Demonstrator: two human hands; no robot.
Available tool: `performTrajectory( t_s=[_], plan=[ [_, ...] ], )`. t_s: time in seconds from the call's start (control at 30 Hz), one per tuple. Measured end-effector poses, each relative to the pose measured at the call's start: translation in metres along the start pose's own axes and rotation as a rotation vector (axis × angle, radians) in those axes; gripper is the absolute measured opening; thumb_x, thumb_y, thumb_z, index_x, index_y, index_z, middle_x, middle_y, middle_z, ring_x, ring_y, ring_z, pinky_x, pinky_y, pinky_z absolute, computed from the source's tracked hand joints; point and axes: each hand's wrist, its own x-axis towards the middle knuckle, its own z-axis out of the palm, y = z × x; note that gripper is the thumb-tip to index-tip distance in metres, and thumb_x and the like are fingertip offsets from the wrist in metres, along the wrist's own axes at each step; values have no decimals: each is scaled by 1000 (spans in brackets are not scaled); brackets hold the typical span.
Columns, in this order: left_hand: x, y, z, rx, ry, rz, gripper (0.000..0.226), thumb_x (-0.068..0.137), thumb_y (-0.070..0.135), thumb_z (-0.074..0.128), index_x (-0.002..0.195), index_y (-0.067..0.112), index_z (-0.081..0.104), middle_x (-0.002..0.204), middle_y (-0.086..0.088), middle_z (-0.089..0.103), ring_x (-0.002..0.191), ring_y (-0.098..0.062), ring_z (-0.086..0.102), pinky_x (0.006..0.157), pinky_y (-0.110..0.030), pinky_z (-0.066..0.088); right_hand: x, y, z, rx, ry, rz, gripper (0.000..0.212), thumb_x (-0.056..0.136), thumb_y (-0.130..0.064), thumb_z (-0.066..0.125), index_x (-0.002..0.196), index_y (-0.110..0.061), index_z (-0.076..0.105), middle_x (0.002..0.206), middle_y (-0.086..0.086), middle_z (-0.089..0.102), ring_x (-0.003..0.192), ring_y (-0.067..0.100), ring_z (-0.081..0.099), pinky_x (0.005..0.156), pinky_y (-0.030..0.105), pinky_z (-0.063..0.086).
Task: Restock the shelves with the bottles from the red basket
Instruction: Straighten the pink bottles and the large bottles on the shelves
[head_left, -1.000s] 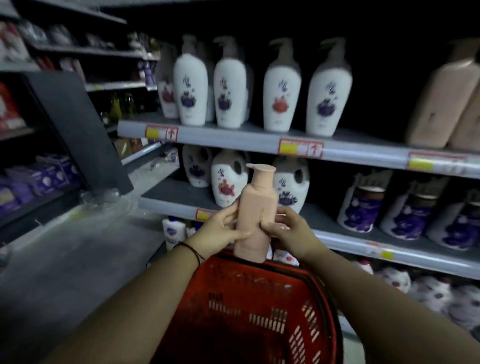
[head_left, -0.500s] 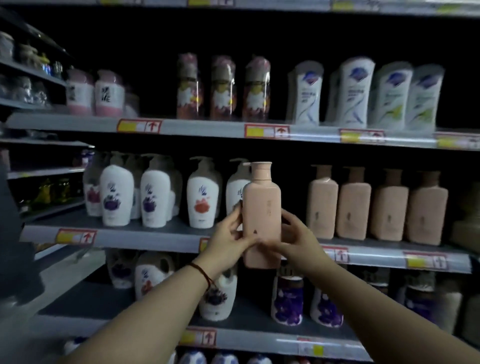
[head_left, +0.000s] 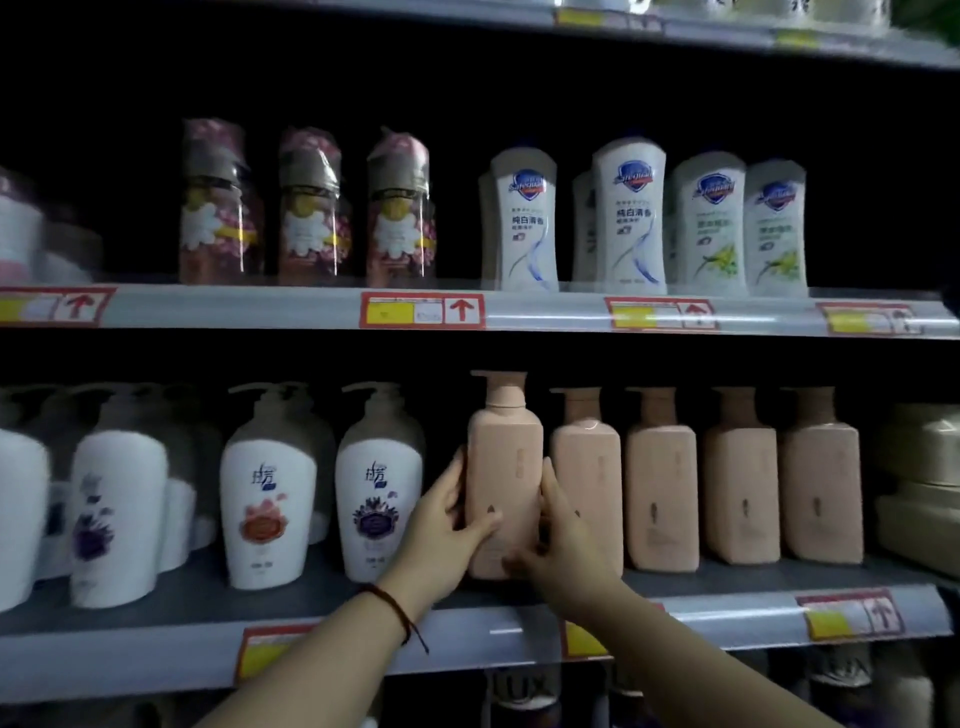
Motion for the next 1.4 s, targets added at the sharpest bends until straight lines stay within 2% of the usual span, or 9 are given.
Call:
performTrajectory(
  t_s=[0.2,0.33,0.53,0.7,0.87,0.97,1.03,1.23,1.4],
  plan=[
    [10,-35,2,-2,39,-38,81,85,-6,61,149,26,22,113,31,53,98,17,58,81,-5,49,8,28,21,-180,25,46,92,88,-12,57,152,-26,-7,108,4,68,82,11,58,73,23,43],
    [12,-36,2,94,21,-25,80,89,3,59,151,28,15,137,14,47,125,-6,50,109,-33,41,8,34,30,-228,133,11,74,87,-18,60,150,-20,21,113,7,67,96,21,62,75,25,46],
    [12,-37,5,150,47,-36,81,89,12,61,151,30,12,148,7,40,134,-13,42,113,-43,35,-7,34,22,-339,237,-184,51,88,-16,62,135,-12,46,130,5,50,120,24,47,100,27,37],
    [6,-38,6,261,158,-111,95,84,36,65,150,34,-3,158,4,20,143,-16,27,116,-44,30,-14,44,-21,-498,485,-120,74,78,-18,73,141,-9,36,141,18,34,123,36,39,101,47,38],
    [-28,-23,29,742,432,359,85,80,33,64,149,18,15,154,-6,13,142,-26,17,113,-36,22,-13,55,-42,-381,360,45,96,79,-22,73,149,-22,9,152,6,15,132,29,36,102,40,38],
    [-29,-20,46,891,189,660,66,82,32,54,142,19,29,144,-4,31,132,-22,30,110,-39,32,-12,59,-43,-361,285,2,96,77,-21,74,149,-23,10,148,3,27,131,24,36,102,36,38],
    [-20,-15,62,819,60,552,60,87,32,50,142,23,30,145,4,35,132,-15,34,109,-35,36,-8,62,-44,-315,259,14,94,76,-20,75,148,-21,14,145,5,34,129,24,39,105,38,39],
    [-3,-25,85,607,131,158,65,93,33,50,150,30,18,144,2,47,126,-16,51,103,-36,47,-6,74,-46,-275,273,32,77,81,-19,72,144,-17,27,140,4,45,124,22,47,101,40,44],
    [-3,-34,88,750,90,110,67,91,40,50,148,35,17,110,3,69,86,-13,66,73,-31,58,-2,80,-42,-299,297,20,76,82,-20,70,145,-18,28,141,2,47,121,21,51,98,39,47]
  ],
)
